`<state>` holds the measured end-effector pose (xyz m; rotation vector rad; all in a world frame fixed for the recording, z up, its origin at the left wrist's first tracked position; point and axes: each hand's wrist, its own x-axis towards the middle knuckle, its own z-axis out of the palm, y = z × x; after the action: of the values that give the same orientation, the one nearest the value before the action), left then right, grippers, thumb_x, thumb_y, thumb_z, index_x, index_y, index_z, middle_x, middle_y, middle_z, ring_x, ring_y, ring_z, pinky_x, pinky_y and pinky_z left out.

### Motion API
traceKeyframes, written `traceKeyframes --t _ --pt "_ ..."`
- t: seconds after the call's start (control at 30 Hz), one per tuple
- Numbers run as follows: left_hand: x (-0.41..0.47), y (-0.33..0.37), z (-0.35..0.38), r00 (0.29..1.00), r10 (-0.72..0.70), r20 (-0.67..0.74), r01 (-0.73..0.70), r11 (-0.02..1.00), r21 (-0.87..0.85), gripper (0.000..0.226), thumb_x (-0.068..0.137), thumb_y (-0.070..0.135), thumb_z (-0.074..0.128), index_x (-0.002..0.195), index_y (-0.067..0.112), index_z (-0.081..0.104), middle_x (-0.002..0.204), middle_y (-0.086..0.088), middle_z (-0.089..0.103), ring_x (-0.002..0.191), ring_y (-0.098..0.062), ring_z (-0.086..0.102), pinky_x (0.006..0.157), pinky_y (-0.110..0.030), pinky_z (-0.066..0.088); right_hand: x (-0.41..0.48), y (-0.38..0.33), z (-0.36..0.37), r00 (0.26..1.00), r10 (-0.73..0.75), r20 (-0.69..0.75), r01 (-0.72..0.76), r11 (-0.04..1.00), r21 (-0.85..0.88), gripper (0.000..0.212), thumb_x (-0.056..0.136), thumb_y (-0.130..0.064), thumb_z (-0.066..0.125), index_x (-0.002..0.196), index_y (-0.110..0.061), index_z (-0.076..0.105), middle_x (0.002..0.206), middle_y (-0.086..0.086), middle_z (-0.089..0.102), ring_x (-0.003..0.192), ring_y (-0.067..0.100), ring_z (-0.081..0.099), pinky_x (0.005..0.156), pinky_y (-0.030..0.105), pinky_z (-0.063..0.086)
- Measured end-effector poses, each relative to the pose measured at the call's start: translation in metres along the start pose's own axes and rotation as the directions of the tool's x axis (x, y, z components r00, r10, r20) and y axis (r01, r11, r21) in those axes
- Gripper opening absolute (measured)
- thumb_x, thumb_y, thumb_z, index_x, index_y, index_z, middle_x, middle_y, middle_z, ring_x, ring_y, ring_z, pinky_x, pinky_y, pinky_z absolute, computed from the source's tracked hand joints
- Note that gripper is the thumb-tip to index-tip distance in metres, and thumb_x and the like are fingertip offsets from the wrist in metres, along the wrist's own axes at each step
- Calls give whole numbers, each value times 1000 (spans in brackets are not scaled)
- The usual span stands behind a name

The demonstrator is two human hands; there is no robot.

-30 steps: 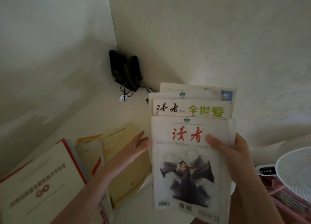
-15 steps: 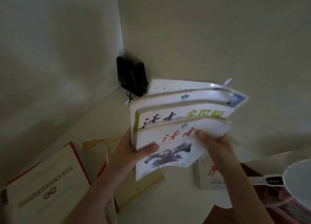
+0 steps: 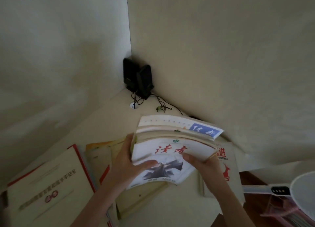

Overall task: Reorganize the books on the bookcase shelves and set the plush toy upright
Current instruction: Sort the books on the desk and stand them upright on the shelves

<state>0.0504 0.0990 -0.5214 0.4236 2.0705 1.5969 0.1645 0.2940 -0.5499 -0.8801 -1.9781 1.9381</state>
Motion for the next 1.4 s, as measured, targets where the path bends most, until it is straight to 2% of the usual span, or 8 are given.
traceKeyframes --t 0.13,0.3,0.47,0.7,0.9,1.07,1.23,1.4 --pt "5 18 4 981 129 -143 -140 988 -69 47 71 25 80 103 35 46 93 15 67 86 7 63 63 -8 49 -6 -6 7 1000 -19 -12 20 1000 17 41 67 -22 74 107 -18 62 99 -2 73 93 15 70 76 30 58" --pt "-1 6 -4 973 132 -191 -159 978 -137 59 56 53 70 104 27 51 90 20 70 83 6 66 64 -6 49 -8 -10 11 999 -35 -20 34 999 -29 28 77 -6 71 98 -21 61 83 -23 71 79 -8 66 63 7 49" --pt "4 -19 6 997 40 68 -41 999 13 50 69 57 67 109 40 43 102 26 63 91 10 60 68 -6 47 -3 13 0 997 75 -2 -74 976 -203 28 78 -21 75 94 -36 60 85 -27 65 79 -21 57 67 -2 42" --pt "12 -28 27 990 65 -124 -70 997 -34 36 89 15 58 104 40 36 102 15 56 85 16 58 66 -8 48 9 10 -6 998 -15 -59 -2 959 -284 23 85 -13 68 108 -16 67 97 -10 70 92 -7 63 87 18 51" --pt "14 -35 15 979 63 -196 -81 993 -87 42 77 34 55 109 44 31 103 11 57 85 5 63 61 -11 51 7 15 -1 998 -55 -32 42 943 -330 38 88 -21 64 123 -22 50 113 -10 61 107 1 57 85 9 43" --pt "19 -49 27 991 88 -102 -85 996 32 32 94 23 54 113 34 30 105 16 53 85 3 62 60 -11 50 2 30 0 996 16 -89 -48 928 -369 44 91 -28 58 132 -18 43 123 -3 56 120 14 51 99 25 41" --pt "28 -47 32 985 95 -143 -92 995 26 39 94 23 54 120 27 25 104 15 53 83 -3 62 56 -13 51 12 37 2 995 27 -101 -69 893 -445 71 89 -27 62 145 -5 24 138 5 45 130 17 42 93 9 30" --pt "32 -47 39 976 100 -192 -100 995 7 40 93 29 54 123 30 27 105 14 55 84 -2 64 56 -14 52 14 42 7 986 7 -169 -75 915 -397 58 92 -25 57 140 -4 32 128 8 53 119 18 51 82 -1 38"
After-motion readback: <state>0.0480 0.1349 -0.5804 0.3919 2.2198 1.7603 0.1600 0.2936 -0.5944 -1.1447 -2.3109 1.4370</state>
